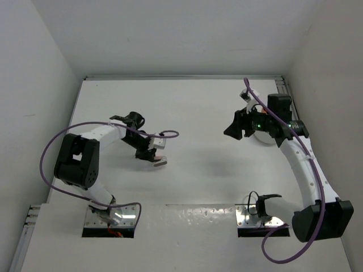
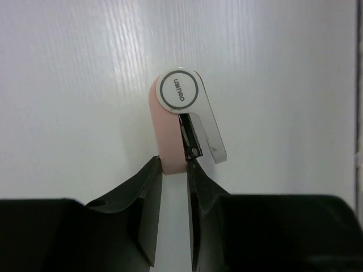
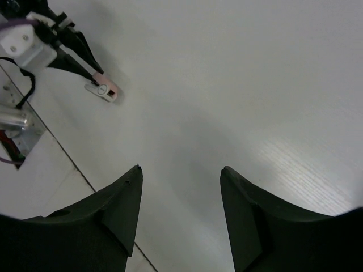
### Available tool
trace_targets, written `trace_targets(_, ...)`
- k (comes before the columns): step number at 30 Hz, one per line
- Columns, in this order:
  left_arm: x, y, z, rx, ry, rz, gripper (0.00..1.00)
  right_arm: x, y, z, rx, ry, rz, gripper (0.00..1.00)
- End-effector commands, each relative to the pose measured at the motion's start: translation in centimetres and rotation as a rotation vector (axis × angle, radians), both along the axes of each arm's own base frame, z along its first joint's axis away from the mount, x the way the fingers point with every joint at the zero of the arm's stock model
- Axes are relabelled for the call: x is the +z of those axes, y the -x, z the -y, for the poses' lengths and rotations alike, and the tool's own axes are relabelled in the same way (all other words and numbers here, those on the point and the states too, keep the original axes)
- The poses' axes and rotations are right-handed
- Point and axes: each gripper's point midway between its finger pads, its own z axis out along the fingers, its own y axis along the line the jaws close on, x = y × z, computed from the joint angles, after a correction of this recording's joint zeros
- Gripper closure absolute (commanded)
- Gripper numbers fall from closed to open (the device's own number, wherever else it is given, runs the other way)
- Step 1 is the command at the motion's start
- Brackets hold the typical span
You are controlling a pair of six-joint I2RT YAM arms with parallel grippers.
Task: Sort the stationery into containers
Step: Pick up the stationery from the center of the board.
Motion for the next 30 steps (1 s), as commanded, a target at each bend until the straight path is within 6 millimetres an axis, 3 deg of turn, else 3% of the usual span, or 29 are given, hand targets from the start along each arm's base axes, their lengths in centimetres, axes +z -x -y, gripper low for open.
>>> trace_targets(1, 4.3, 0.8, 3.3, 0.102, 0.217, -0.195, 0.96, 1.2, -0.4, 0.2, 0.060, 0.077, 0.179, 0.43)
trace_targets(5, 7.2, 1.3, 5.4, 0.195, 0.323, -0.401, 1.00, 1.9, 0.3, -1.1, 0.177, 0.144, 0.297, 0.43)
trace_targets(7, 9.0, 1.4, 6.4, 0.199, 0.397, -0.478, 1.00, 2.9, 1.1, -2.7, 0.297, 0.182, 0.381, 0.44)
trace_targets(11, 11.8, 1.8, 7.8, 0.254, 0.487, -0.658, 1.00, 3.5, 4.4, -6.3, 0.570, 0.253, 0.488, 0.47)
trace_targets(13, 13.0, 2.3, 8.6, 0.232, 0.514, -0.721, 1.00, 3.4, 5.1, -7.2, 0.661, 0.321, 0.563, 0.47)
trace_targets(14, 13.1, 2.6, 8.8, 0.223, 0.515, -0.745, 1.00, 3.2, 6.3, -8.5, 0.736, 0.326, 0.594, 0.47)
trace_targets(16, 13.9, 4.2, 9.3, 0.172, 0.528, -0.790, 1.00, 2.7, 6.8, -9.5, 0.808, 0.378, 0.654, 0.47)
trace_targets(20, 14.4, 4.4, 9.8, 0.158, 0.510, -0.817, 1.00, 1.9, 9.1, -13.0, 0.978, 0.409, 0.736, 0.45)
trace_targets(30, 14.7, 5.8, 10.2, 0.152, 0.486, -0.812, 1.00, 0.4, 9.0, -17.2, 1.107, 0.471, 0.794, 0.43)
